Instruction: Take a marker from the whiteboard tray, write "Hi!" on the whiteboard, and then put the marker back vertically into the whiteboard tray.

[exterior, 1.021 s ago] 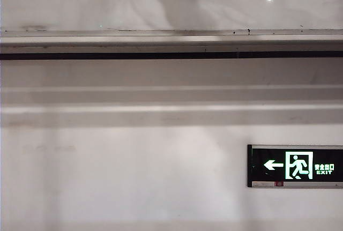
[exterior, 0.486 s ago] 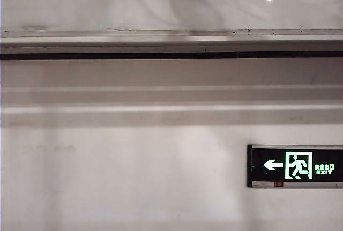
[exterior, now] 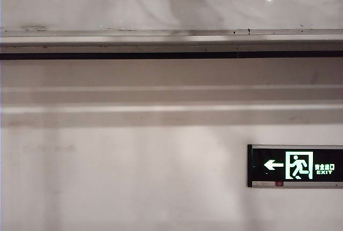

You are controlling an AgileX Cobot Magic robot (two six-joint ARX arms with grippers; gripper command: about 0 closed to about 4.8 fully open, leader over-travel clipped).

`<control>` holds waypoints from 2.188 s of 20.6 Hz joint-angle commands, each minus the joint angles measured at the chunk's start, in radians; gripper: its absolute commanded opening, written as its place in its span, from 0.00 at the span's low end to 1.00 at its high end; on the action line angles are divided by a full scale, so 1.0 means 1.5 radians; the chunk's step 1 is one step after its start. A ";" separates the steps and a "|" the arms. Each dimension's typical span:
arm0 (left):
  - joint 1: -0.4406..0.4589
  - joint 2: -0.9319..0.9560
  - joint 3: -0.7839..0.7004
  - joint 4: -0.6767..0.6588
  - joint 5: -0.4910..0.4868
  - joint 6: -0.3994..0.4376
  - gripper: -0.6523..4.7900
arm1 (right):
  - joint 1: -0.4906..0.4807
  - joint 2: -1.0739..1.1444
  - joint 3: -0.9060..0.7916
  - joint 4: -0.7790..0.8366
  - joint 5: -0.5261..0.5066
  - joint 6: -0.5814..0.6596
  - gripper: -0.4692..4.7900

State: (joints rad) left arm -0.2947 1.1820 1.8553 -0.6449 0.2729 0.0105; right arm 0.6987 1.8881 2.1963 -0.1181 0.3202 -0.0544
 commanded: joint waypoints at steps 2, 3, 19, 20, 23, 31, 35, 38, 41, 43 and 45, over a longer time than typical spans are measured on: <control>0.000 -0.002 0.004 0.006 0.003 0.005 0.11 | 0.000 0.003 0.003 0.017 -0.005 -0.002 0.09; 0.000 -0.002 0.004 0.006 0.003 0.005 0.11 | 0.000 0.005 0.003 0.018 -0.006 -0.002 0.09; 0.000 -0.002 0.004 0.006 0.003 0.005 0.11 | -0.016 0.001 0.003 -0.012 0.039 -0.003 0.09; 0.000 -0.002 0.004 0.006 0.003 0.005 0.11 | -0.016 -0.001 0.003 -0.019 0.047 -0.002 0.09; 0.000 -0.002 0.004 0.006 0.003 0.003 0.11 | -0.018 -0.011 0.003 -0.030 0.062 -0.003 0.09; 0.000 -0.002 0.004 0.004 0.003 0.003 0.11 | -0.026 -0.026 0.003 -0.046 0.071 -0.003 0.09; 0.000 -0.002 0.004 0.004 0.003 0.003 0.11 | -0.022 -0.050 0.003 -0.010 0.038 -0.021 0.09; 0.000 -0.002 0.004 0.004 0.003 0.003 0.11 | -0.025 -0.050 0.003 0.023 0.011 -0.053 0.09; 0.000 -0.002 0.004 0.004 0.049 0.003 0.11 | -0.029 -0.048 0.003 0.026 -0.004 -0.054 0.09; 0.000 -0.002 0.004 0.004 0.082 0.003 0.11 | -0.034 -0.046 0.003 0.033 -0.004 -0.054 0.09; 0.000 -0.002 0.004 0.004 0.088 0.003 0.11 | -0.036 -0.044 0.003 0.042 -0.004 -0.054 0.09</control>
State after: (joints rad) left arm -0.2951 1.1824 1.8553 -0.6476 0.3939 0.0105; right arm 0.6483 1.8233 2.1960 -0.0818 0.3176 -0.1329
